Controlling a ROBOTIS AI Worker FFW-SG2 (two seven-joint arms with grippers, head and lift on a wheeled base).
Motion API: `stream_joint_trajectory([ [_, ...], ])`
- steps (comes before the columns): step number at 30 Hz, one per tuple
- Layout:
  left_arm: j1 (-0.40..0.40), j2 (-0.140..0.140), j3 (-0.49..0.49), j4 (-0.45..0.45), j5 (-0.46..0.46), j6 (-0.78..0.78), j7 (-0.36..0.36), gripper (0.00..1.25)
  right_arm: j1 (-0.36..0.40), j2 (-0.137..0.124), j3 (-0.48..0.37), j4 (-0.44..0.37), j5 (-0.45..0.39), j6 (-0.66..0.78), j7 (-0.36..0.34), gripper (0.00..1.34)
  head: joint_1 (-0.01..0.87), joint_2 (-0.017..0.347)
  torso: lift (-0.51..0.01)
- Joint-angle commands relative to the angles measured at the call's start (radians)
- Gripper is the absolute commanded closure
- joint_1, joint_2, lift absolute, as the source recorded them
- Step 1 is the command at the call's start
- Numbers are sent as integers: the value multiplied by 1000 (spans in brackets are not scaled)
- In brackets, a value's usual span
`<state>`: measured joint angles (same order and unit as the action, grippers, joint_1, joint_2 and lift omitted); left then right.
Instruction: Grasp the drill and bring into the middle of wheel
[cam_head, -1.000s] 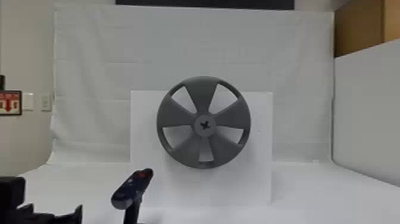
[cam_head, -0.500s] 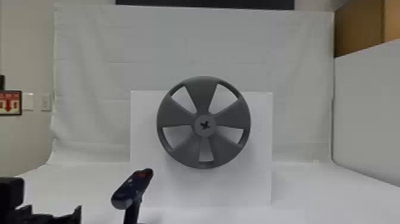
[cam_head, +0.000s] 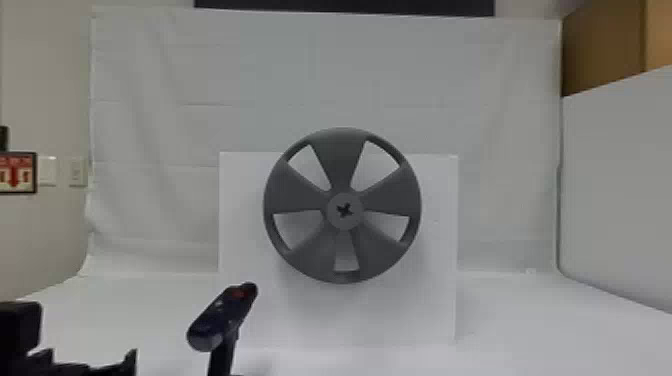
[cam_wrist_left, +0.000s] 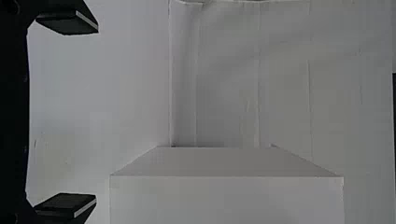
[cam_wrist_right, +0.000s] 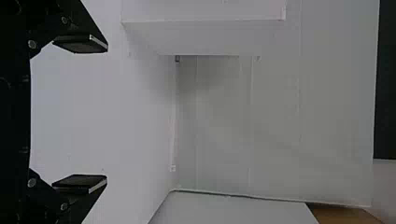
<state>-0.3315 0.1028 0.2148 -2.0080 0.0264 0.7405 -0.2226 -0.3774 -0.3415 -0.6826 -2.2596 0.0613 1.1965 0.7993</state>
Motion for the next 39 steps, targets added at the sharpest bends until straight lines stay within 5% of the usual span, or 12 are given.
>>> stream_joint_trajectory([
  [1,0,0,0,0,1,2,0,21,0,-1,0,0,0,0,0,289,0,0,-406],
  [39,-6,2,9,0,4,13,-1,30,0,-1,3,0,0,0,1,289,0,0,-406],
])
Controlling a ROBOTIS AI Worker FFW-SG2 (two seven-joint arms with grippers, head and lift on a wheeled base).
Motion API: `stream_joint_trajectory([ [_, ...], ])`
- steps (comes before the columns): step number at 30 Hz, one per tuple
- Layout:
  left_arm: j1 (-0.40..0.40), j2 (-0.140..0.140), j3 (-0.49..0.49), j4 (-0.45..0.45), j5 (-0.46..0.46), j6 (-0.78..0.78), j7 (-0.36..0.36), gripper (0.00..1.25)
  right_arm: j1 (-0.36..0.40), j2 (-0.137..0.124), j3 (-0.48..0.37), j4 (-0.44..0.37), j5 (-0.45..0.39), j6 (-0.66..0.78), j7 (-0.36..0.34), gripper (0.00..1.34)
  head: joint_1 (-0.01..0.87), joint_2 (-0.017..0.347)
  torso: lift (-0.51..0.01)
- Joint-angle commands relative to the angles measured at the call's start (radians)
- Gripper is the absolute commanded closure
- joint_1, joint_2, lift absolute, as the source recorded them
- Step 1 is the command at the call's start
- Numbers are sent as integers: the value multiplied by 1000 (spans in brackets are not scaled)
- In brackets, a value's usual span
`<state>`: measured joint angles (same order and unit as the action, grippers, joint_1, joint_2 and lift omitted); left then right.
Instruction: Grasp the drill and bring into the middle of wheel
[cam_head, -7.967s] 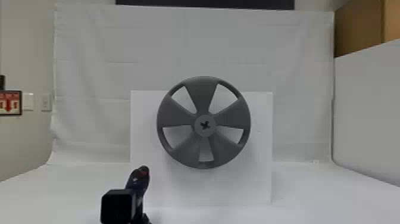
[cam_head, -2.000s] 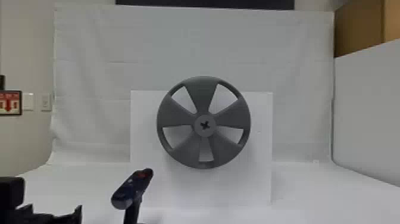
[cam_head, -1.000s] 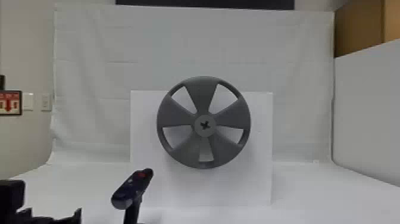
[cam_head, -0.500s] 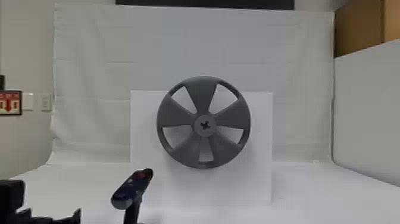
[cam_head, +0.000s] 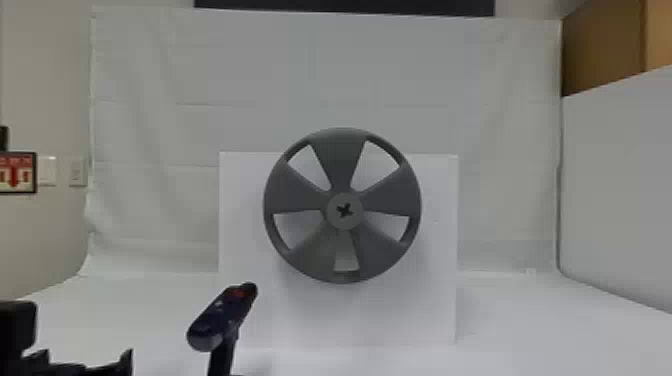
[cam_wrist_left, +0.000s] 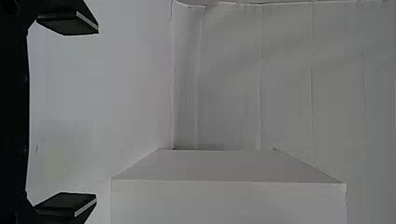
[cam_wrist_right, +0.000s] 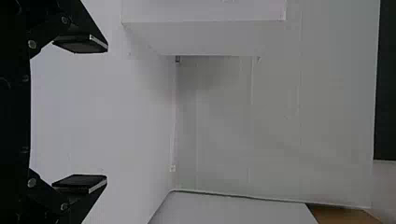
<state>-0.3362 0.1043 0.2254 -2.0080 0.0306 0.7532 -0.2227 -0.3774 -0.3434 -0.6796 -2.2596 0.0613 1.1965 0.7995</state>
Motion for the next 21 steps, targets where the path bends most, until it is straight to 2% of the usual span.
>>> stream_joint_trajectory([
  [1,-3,0,-1,0,0,0,-1,30,0,1,0,0,0,0,1,289,0,0,-406],
  [21,-9,0,-3,0,-8,1,-12,38,0,1,-3,0,0,0,0,289,0,0,-406],
])
